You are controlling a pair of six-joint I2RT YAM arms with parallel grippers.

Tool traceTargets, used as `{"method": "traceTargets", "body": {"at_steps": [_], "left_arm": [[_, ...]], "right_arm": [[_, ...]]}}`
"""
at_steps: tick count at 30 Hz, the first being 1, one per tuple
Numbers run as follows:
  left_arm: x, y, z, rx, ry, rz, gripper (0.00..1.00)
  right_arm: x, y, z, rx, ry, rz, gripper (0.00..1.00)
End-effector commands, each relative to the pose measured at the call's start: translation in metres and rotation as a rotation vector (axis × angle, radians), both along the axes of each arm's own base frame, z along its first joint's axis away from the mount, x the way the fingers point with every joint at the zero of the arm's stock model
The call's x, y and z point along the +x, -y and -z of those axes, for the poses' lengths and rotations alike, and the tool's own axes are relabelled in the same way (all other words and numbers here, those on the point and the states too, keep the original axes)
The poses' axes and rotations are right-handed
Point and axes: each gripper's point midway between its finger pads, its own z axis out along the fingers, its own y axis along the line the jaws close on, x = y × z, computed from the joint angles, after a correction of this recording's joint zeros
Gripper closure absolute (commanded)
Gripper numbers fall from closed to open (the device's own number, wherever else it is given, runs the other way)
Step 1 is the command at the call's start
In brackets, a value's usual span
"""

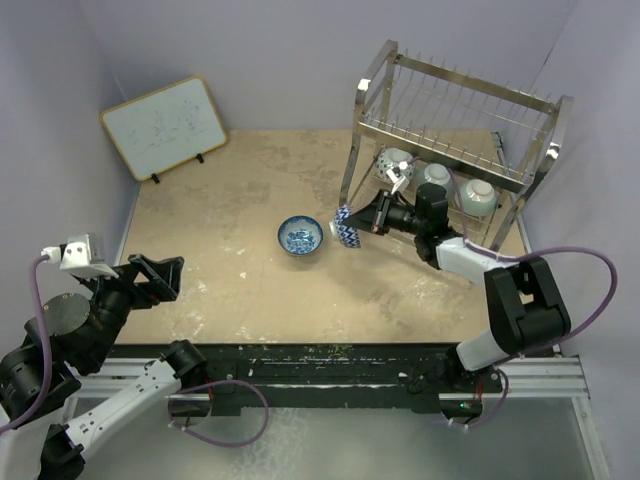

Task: Load the bowls into the dish rack

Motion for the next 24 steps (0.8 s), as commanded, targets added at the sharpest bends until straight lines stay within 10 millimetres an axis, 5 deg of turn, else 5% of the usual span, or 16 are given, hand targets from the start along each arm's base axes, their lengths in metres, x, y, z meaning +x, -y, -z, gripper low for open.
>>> {"method": "traceTargets", "body": {"at_steps": [1, 15, 24], "left_arm": [[0.003, 0.006, -0.018, -0.023, 0.037, 0.021, 0.01], [0.001, 0.005, -0.019, -0.025, 0.035, 0.025, 0.01], [0.0, 0.006, -0.021, -0.03, 0.037, 0.031, 0.01]], "right_arm": [[0.014, 0.011, -0.053, 0.183, 0.132, -0.033, 1.0], [0.07, 0.068, -0.075, 0.327, 0.18, 0.174, 1.0], [0.1, 0.088, -0.077, 0.452, 0.188, 0.272, 1.0]]}}
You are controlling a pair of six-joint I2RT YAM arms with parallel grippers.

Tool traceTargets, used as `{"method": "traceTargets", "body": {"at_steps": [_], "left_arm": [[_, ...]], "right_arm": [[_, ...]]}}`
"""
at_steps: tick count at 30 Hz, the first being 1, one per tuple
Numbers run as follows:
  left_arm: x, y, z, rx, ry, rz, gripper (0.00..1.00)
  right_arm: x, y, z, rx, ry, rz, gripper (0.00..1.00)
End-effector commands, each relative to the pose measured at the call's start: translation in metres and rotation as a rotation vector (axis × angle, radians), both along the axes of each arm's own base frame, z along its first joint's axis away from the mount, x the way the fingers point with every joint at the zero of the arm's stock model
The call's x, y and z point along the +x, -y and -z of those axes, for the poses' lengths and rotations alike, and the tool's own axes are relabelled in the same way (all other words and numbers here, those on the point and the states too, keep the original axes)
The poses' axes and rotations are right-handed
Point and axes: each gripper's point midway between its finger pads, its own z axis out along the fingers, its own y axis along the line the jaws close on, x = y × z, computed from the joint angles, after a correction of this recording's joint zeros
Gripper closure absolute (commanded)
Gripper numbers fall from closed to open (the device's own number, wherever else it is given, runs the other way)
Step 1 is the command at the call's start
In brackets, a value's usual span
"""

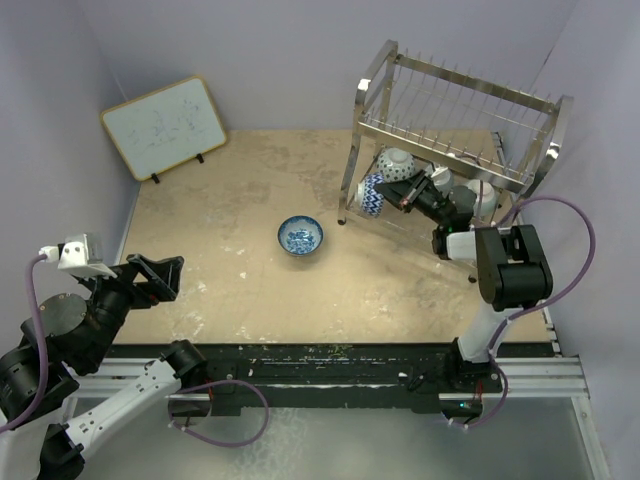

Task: Load the bowls into the dish rack

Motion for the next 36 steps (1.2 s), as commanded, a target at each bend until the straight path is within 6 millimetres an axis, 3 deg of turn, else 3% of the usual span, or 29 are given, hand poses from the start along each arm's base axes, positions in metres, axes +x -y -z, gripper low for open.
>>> {"method": "traceTargets", "body": {"at_steps": [1, 14, 20, 27, 36], "left_arm": [[0.001, 0.004, -0.016, -0.021, 0.032, 0.017, 0.01], [-0.001, 0.002, -0.02, -0.018, 0.034, 0.018, 0.01], [-0.001, 0.001, -0.023, -0.013, 0.035, 0.018, 0.01], [-0.002, 0.002, -0.021, -0.014, 0.03, 0.022, 0.01], [0.0, 0.003, -0.017, -0.01, 0.022, 0.02, 0.01]], "right_arm": [[0.013, 0.009, -0.053, 0.105, 0.188, 0.052, 1.0], [0.05, 0.021, -0.037, 0.143, 0.186, 0.153, 1.0], [0.063, 0.025, -0.013, 0.13, 0.143, 0.191, 1.0], [0.064, 0.032, 0.012, 0.119, 0.089, 0.225, 1.0], [0.059, 0.063, 0.041, 0.108, 0.017, 0.305, 1.0]]}}
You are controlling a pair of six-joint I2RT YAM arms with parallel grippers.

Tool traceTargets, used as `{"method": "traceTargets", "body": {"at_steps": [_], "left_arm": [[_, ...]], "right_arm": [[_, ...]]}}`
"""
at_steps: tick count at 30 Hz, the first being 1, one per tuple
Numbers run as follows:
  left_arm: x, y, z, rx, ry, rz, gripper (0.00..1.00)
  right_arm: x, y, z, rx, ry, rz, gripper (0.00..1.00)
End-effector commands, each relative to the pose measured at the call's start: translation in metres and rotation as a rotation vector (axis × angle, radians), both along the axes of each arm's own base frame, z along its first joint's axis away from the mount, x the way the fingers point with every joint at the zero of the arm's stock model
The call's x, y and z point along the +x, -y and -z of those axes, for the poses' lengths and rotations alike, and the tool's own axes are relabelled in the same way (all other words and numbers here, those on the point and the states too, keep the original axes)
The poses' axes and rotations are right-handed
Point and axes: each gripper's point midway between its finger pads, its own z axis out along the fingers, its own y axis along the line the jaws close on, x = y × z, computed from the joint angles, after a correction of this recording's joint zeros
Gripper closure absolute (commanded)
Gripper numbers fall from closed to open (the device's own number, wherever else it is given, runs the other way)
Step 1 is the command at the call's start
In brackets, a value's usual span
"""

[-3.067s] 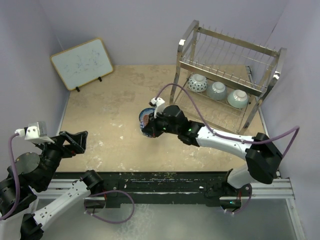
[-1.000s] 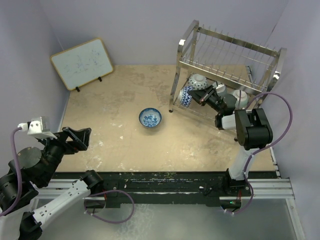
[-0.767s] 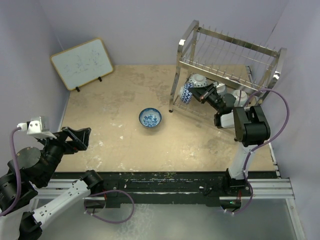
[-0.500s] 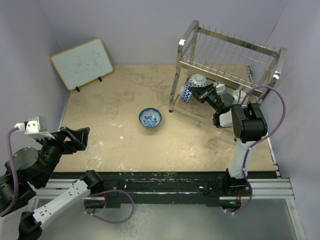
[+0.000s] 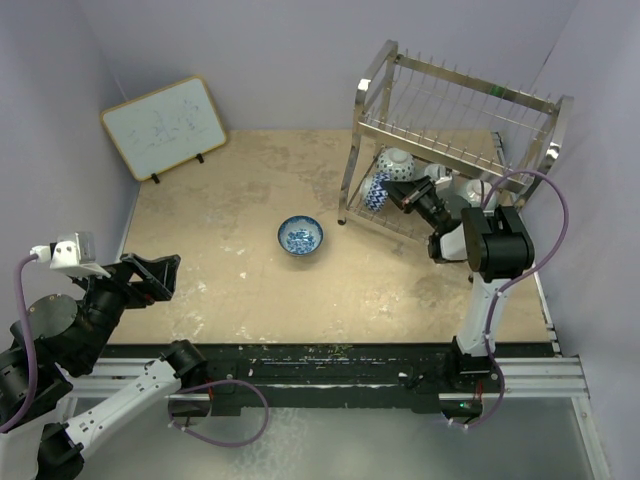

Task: Load the bowls into the dish rack

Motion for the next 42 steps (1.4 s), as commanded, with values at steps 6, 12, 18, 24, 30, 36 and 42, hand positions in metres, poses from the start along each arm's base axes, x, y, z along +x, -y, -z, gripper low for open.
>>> {"method": "traceTargets", "body": {"at_steps": [6, 12, 18, 24, 30, 36, 42], "left_arm": [[0.004, 0.006, -0.004, 0.007, 0.003, 0.016, 0.01], [0.004, 0.007, -0.003, 0.01, -0.001, 0.018, 0.01], [0.007, 0.01, -0.001, 0.016, -0.006, 0.019, 0.01], [0.009, 0.011, 0.0, 0.017, -0.005, 0.021, 0.01], [0.01, 0.013, 0.001, 0.018, -0.003, 0.024, 0.01], [0.01, 0.014, 0.001, 0.017, 0.0, 0.026, 0.01], [0.01, 0.014, 0.001, 0.013, 0.002, 0.03, 0.01]], "right_arm": [[0.004, 0.046, 0.002, -0.03, 0.04, 0.149, 1.0], [0.006, 0.06, 0.011, -0.045, 0.008, 0.187, 0.96], [0.007, 0.072, 0.017, -0.061, -0.021, 0.22, 0.88], [0.005, 0.082, 0.018, -0.071, -0.033, 0.256, 0.8], [0.007, 0.086, 0.016, -0.084, -0.038, 0.273, 0.67], [0.009, 0.089, 0.016, -0.118, -0.052, 0.291, 0.57], [0.009, 0.092, 0.02, -0.153, -0.079, 0.309, 0.48]]}}
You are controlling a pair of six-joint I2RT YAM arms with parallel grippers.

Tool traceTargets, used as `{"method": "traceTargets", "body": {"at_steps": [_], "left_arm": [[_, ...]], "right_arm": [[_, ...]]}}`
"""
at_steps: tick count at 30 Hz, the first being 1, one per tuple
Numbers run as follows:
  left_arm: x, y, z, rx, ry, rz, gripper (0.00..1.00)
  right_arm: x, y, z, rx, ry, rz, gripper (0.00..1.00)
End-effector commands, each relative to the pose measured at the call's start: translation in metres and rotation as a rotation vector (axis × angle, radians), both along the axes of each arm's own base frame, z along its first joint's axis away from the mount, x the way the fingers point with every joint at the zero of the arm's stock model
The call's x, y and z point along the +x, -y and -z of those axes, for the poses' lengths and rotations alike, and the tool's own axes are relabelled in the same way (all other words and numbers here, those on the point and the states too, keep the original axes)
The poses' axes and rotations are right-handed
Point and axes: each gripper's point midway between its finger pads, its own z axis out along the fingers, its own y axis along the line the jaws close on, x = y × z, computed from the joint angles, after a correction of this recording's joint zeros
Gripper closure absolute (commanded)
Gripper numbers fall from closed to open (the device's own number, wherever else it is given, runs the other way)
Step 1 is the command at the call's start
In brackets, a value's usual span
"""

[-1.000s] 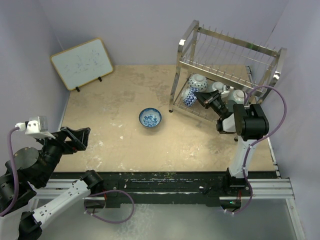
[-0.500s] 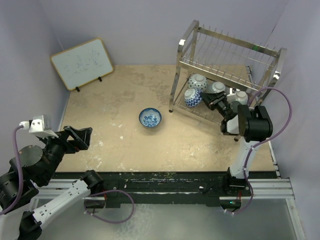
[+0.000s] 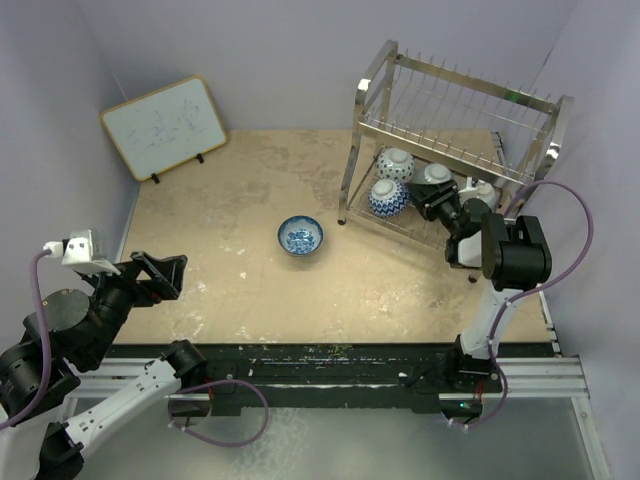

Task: Load the bowls into the dish rack

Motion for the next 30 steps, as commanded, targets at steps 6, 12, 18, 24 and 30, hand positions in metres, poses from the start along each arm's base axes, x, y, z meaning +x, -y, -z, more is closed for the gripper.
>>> {"method": "traceTargets", "body": {"at_steps": [6, 12, 18, 24, 30], "left_arm": [[0.005, 0.006, -0.007, -0.007, 0.027, 0.015, 0.01], [0.005, 0.007, -0.005, -0.007, 0.026, 0.016, 0.01], [0.004, 0.007, -0.005, -0.014, 0.026, 0.02, 0.01], [0.006, 0.008, -0.003, -0.012, 0.022, 0.018, 0.01], [0.007, 0.01, -0.002, -0.011, 0.021, 0.022, 0.01]], "right_arm": [[0.004, 0.019, -0.014, -0.078, 0.023, 0.086, 0.43], [0.001, 0.022, -0.019, -0.109, 0.029, 0.104, 0.4], [-0.002, 0.024, -0.027, -0.145, 0.04, 0.116, 0.39], [-0.005, 0.018, -0.043, -0.165, 0.11, 0.084, 0.39], [-0.014, -0.007, -0.056, -0.174, 0.175, -0.01, 0.38]]}}
